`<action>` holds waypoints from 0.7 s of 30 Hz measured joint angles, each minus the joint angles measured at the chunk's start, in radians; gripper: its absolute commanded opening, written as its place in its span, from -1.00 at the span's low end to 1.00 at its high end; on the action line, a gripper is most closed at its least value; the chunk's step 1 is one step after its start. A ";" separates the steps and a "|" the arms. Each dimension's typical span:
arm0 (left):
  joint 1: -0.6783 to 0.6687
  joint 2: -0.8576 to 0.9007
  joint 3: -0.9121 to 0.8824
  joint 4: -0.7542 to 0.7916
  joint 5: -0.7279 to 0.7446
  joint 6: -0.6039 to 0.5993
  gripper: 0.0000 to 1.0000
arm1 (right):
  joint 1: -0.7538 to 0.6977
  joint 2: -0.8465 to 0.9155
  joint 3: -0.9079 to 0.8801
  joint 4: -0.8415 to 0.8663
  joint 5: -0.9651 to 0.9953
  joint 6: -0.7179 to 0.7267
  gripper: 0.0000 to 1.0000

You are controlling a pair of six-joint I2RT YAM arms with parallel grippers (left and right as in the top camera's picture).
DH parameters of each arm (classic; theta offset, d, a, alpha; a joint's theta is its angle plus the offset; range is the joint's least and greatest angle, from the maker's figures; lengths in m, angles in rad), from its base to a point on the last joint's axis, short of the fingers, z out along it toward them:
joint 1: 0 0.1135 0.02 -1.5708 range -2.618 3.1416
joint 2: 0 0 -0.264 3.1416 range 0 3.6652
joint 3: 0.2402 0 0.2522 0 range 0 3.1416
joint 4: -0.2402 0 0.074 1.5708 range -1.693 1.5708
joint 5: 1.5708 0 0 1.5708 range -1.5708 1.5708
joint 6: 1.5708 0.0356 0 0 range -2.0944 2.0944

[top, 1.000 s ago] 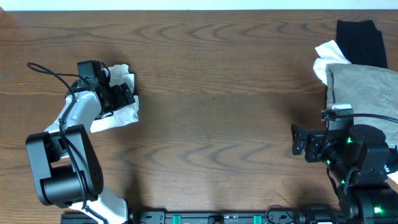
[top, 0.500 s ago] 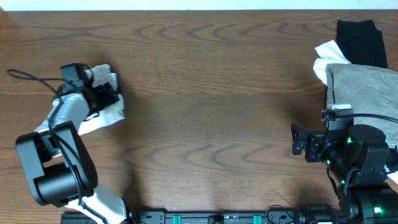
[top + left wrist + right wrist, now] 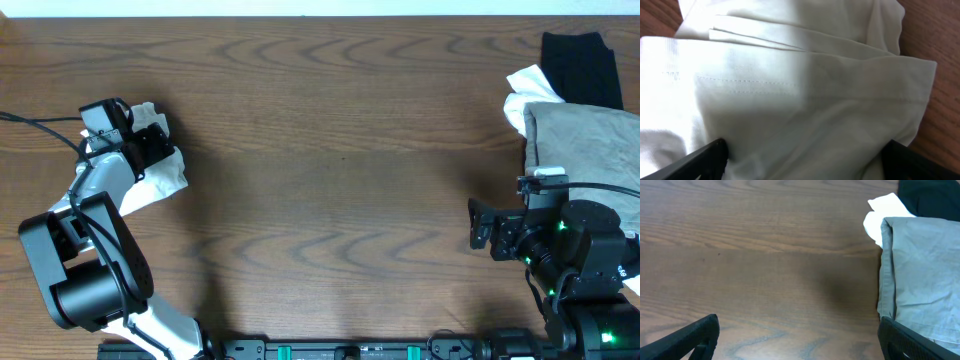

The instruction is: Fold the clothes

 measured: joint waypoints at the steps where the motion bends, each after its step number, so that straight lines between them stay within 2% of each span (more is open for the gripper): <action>1: 0.000 0.000 0.000 -0.001 0.003 0.006 0.94 | 0.000 0.000 0.000 0.000 0.000 0.000 0.99; 6: 0.000 -0.038 -0.001 -0.017 0.078 0.013 0.94 | 0.000 0.000 0.000 0.000 0.000 0.000 0.98; 11: -0.026 -0.245 -0.003 -0.108 0.219 0.014 0.94 | 0.000 0.000 0.000 0.000 0.001 0.000 0.98; 13: -0.053 -0.331 -0.002 -0.167 0.261 0.017 0.74 | 0.000 0.000 0.000 0.000 0.000 0.000 0.99; 15: -0.080 -0.376 -0.002 -0.204 0.285 0.023 0.64 | 0.000 0.000 0.000 0.000 0.001 0.000 0.99; 21: -0.165 -0.311 -0.002 -0.290 0.300 0.032 0.61 | 0.000 0.000 0.000 -0.001 0.001 0.000 0.98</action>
